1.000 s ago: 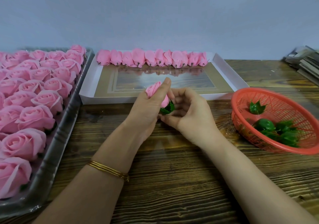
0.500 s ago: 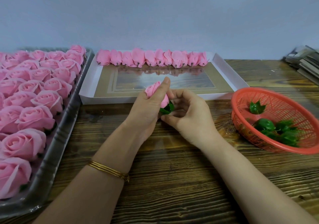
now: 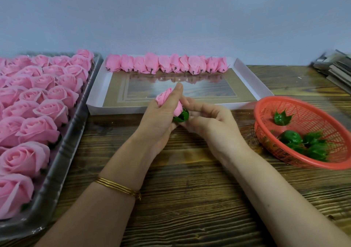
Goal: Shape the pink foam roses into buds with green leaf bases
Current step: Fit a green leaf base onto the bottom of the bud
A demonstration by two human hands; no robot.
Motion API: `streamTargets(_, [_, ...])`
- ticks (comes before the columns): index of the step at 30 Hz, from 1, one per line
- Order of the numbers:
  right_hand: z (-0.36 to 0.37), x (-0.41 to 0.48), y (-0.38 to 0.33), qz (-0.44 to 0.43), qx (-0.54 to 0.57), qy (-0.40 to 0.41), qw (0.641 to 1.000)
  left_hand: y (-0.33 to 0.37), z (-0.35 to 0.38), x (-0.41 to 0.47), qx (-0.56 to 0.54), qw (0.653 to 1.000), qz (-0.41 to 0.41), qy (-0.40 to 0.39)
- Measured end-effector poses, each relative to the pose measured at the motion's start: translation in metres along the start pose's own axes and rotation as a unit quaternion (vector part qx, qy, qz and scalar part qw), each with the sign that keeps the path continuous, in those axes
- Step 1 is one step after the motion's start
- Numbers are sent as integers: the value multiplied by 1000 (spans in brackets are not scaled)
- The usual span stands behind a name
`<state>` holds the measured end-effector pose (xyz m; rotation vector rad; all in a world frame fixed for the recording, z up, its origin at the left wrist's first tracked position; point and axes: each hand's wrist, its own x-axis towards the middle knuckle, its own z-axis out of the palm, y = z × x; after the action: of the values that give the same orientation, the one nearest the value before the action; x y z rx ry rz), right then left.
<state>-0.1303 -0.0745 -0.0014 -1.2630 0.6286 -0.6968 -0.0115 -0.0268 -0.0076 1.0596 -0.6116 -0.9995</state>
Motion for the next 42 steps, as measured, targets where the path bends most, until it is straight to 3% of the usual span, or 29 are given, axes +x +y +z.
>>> streamTargets(14, [0,0,1,49,87,16,995,-6,-3,5,13,1000,2,0])
streamTargets(21, [1,0,1,31,52,59,996,-5,-4,4,29,1000,2,0])
streamTargets(28, [2,0,1,69,126,34,989,-3,-3,2,35,999,0,2])
streamTargets(42, [4,1,2,97,172,33,980,-1,-2,0,61,998,18,3])
